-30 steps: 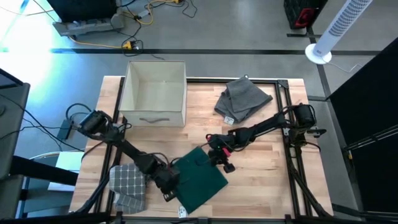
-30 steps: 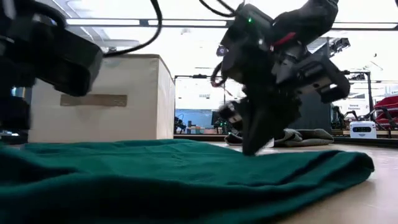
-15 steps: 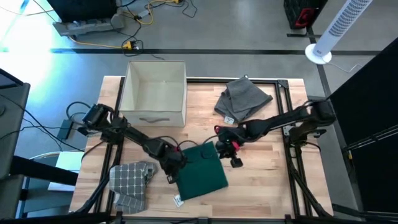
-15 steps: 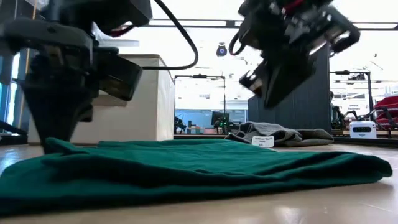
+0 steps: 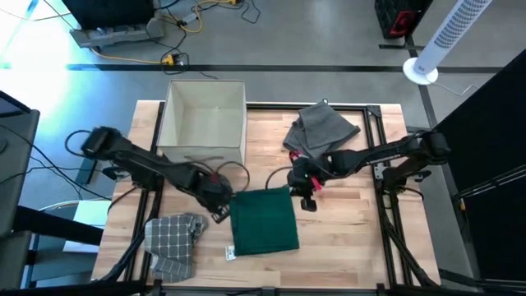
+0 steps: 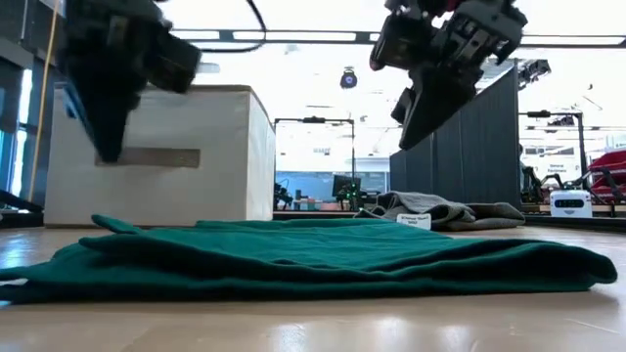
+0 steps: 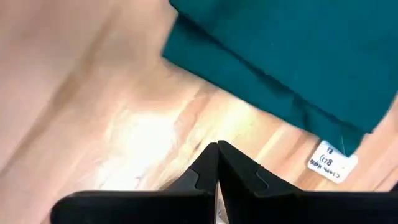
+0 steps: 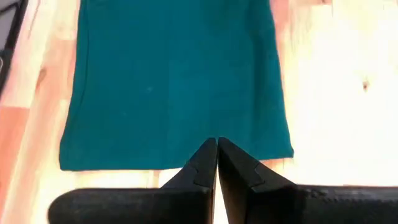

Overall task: Fold towel
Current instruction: Fold the green towel

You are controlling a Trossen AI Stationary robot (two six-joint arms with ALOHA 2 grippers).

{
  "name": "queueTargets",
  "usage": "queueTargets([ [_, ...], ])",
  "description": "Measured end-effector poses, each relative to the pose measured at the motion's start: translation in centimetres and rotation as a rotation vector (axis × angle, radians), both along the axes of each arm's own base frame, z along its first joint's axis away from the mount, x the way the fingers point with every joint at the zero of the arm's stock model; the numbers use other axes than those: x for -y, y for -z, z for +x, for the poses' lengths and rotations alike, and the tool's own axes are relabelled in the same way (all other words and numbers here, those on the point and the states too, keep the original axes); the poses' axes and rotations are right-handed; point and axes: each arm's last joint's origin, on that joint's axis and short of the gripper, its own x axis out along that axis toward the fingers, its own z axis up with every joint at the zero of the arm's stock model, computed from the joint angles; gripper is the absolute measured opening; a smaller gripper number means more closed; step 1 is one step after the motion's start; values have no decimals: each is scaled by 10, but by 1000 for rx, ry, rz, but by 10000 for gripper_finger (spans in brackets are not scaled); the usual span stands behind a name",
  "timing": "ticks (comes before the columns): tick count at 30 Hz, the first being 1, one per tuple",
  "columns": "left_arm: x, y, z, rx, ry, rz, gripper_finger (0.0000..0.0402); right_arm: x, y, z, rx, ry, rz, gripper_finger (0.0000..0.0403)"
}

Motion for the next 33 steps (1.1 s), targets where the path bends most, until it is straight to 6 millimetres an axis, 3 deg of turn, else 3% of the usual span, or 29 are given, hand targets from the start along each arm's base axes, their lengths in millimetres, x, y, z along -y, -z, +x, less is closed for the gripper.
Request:
queueTargets([
  [4, -7, -30, -13, 149, -56, 9, 0, 14, 6, 3, 0, -7, -69, 19],
  [9, -12, -48, -21, 267, -134, 31, 0, 24, 27, 11, -35, -62, -126, 89],
  [14, -8, -50, -18, 320, -132, 38, 0, 22, 49, 19, -70, -130, -221, 155],
  [20, -1, -44, -14, 304, -109, 44, 0, 21, 62, 27, -48, -133, -214, 185],
  [27, -2, -44, -13, 311, -126, 89, 0, 24, 78, 31, -90, -114, -183, 154],
  [33, -9, -34, -13, 320, -148, 179, 3, 22, 81, 31, -102, -122, -146, 20],
])
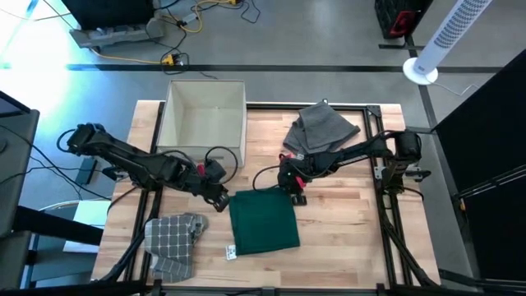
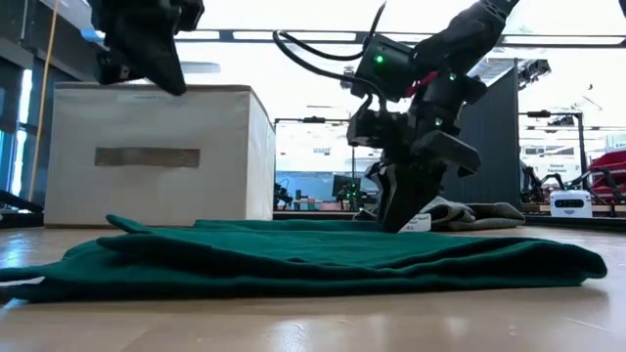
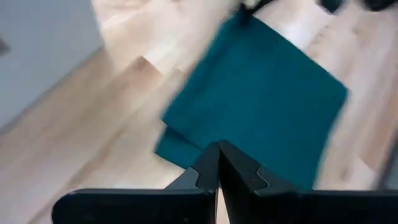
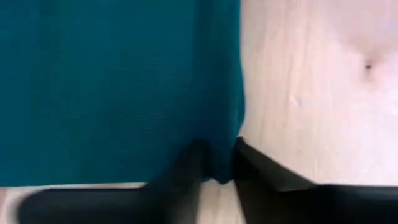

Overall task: Fold towel
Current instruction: Fold the green towel

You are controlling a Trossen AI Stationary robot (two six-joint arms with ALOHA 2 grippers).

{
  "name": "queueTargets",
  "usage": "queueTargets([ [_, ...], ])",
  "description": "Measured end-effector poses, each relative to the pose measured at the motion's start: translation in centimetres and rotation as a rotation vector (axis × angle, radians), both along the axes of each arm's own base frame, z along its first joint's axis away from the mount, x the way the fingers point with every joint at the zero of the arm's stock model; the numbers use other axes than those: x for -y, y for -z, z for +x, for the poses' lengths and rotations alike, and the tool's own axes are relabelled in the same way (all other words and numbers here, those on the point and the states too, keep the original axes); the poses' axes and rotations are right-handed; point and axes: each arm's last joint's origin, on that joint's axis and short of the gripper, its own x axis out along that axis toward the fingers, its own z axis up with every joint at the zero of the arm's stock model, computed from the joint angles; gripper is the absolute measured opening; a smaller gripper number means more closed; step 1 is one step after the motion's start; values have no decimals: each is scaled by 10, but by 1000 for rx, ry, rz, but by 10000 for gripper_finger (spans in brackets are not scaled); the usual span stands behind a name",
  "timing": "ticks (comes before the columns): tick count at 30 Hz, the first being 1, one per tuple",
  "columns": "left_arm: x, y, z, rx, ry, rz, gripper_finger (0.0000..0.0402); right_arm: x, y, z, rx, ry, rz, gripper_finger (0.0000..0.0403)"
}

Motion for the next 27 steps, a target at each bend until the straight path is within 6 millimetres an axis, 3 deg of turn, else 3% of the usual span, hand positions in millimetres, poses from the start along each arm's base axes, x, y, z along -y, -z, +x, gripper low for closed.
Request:
queueTargets([
  [4, -8, 17, 2, -3, -10, 3, 41, 0, 0, 0, 0, 28, 24, 10],
  [8, -12, 42, 6, 18, 42, -32, 112, 0, -1, 0, 1, 31, 26, 3],
  [14, -10, 64, 18, 28, 146, 118, 195, 0, -1, 0, 3, 32, 23, 1],
  [18, -1, 82, 25, -31, 223, 158, 202, 0, -1, 0, 3, 32, 22, 1],
  [27, 12, 114, 28, -135, 180, 145, 200, 0, -1, 0, 5, 33, 13, 0],
])
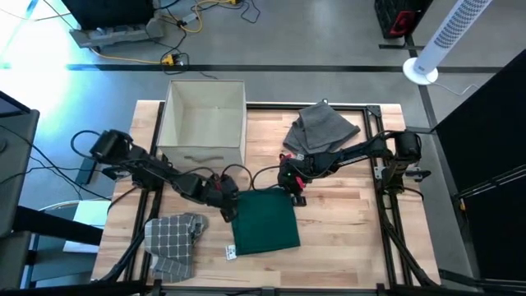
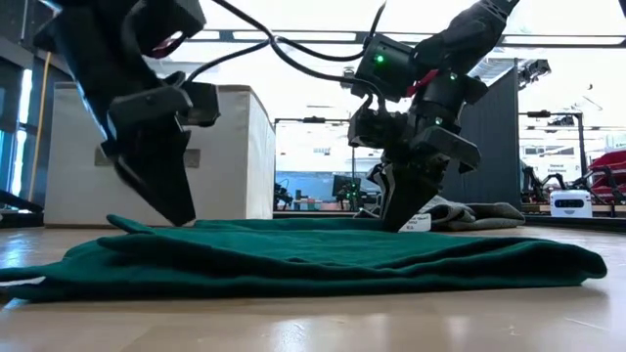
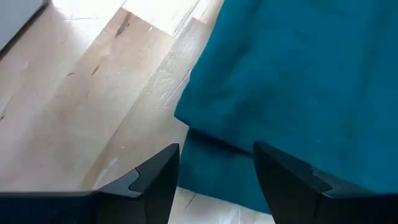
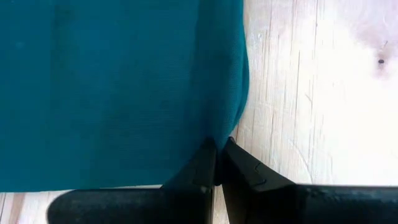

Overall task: Fold towel
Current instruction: Fold the green towel

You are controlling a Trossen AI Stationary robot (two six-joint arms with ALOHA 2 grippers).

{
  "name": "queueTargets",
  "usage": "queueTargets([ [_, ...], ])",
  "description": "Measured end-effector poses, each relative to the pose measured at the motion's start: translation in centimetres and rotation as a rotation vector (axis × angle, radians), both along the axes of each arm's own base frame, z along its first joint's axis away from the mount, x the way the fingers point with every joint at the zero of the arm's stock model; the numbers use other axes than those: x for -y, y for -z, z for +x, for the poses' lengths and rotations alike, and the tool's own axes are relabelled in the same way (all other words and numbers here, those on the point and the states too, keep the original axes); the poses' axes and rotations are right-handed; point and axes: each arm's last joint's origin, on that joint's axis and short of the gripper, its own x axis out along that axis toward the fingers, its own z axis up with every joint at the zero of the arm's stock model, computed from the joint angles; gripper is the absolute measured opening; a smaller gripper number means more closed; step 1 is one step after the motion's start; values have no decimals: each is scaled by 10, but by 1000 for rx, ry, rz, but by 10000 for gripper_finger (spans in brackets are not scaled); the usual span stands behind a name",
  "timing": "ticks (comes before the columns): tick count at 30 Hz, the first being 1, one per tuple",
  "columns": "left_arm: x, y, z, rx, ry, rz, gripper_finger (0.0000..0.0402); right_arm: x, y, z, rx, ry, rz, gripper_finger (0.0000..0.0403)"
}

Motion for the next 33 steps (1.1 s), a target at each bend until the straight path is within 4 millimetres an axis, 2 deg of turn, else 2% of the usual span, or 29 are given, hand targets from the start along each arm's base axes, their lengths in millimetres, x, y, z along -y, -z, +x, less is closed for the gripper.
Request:
queueTargets([
  [6, 4, 9, -2, -39, 19, 40, 220, 0, 0, 0, 3, -1, -2, 0],
  [14, 1, 18, 3, -40, -6, 54, 210, 0, 0, 0, 3, -2, -3, 0],
  [16, 0, 20, 4, -54, -4, 39, 191, 0, 0, 0, 3, -4, -1, 0],
  [18, 0, 20, 4, -62, -1, 28, 156, 0, 0, 0, 3, -4, 3, 0],
  [23, 0, 16, 3, -64, 18, -18, 23, 0, -2, -1, -3, 10, 11, 0],
  [26, 2, 12, 2, -50, 18, -76, 13, 0, -9, -4, 3, 10, 20, 0],
  [29, 3, 4, 1, -48, 22, -102, 11, -1, -28, -7, 61, 5, 35, 0],
  [33, 5, -13, 5, -15, 30, -110, 4, -7, -53, -13, 131, -65, 146, 0],
])
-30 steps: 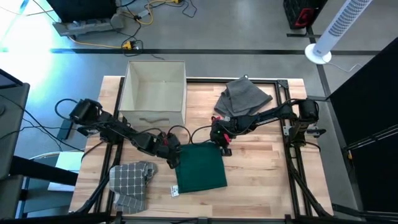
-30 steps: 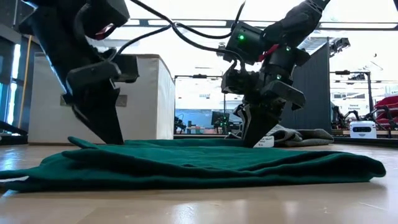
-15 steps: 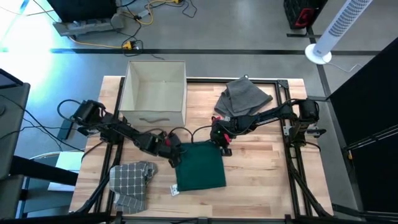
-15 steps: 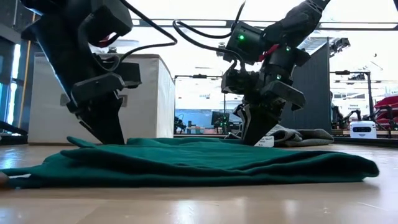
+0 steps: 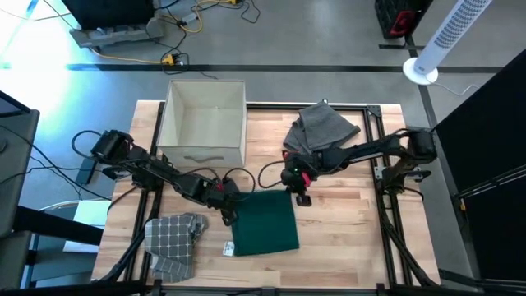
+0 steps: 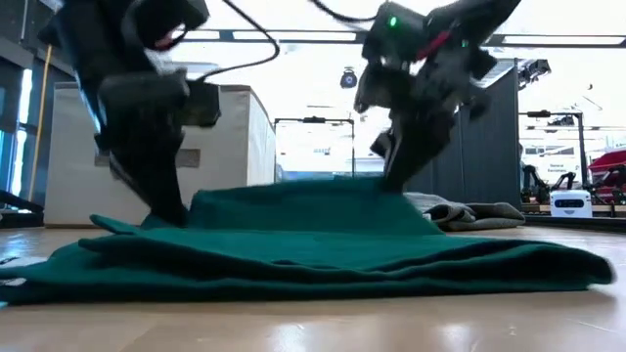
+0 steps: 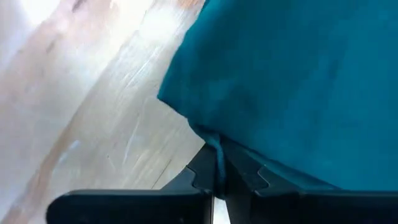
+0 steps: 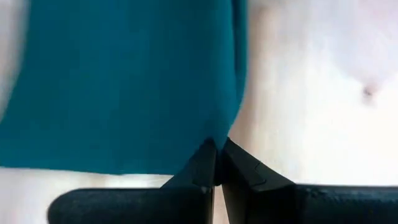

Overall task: Fold towel
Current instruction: Fold the green towel

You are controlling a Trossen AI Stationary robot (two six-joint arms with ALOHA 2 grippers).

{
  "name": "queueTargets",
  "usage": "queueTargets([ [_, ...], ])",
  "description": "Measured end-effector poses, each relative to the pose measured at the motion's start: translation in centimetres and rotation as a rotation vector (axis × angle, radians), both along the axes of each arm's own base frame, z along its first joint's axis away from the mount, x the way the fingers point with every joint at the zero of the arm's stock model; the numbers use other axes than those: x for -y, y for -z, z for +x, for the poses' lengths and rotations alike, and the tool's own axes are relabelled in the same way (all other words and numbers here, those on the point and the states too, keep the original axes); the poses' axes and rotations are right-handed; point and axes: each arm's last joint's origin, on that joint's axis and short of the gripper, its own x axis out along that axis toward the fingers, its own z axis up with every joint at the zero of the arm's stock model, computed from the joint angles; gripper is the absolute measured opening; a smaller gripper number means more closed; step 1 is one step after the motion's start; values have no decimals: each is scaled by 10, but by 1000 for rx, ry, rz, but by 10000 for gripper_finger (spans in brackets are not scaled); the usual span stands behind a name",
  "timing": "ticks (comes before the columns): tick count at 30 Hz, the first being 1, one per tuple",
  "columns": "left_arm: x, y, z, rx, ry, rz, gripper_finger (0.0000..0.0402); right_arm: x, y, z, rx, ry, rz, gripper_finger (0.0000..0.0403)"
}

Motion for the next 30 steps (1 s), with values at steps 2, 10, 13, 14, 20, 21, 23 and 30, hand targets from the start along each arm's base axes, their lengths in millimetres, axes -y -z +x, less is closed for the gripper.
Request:
queueTargets([
  [2, 2, -6, 2, 5, 31, 9, 5, -8, -12, -3, 42, -46, 27, 0],
  [10, 27, -35, 11, 75, 310, -34, 5, -55, -21, -13, 43, -213, 75, 0],
  [13, 41, -38, 8, 81, 418, -55, 5, -67, -21, -16, 32, -229, 91, 0],
  [14, 45, -38, 5, 76, 441, -62, 5, -70, -21, -16, 27, -233, 101, 0],
  [20, 63, -38, -3, 75, 512, -103, 5, -88, -25, -18, 65, -330, 181, 0],
  [21, 64, -39, -3, 77, 506, -112, 5, -92, -26, -18, 70, -341, 190, 0],
  [23, 68, -40, -3, 92, 495, -130, 5, -100, -26, -20, 72, -361, 202, 0],
  [30, 85, -46, 0, 215, 543, -190, 5, -134, -22, -22, 122, -448, 223, 0],
])
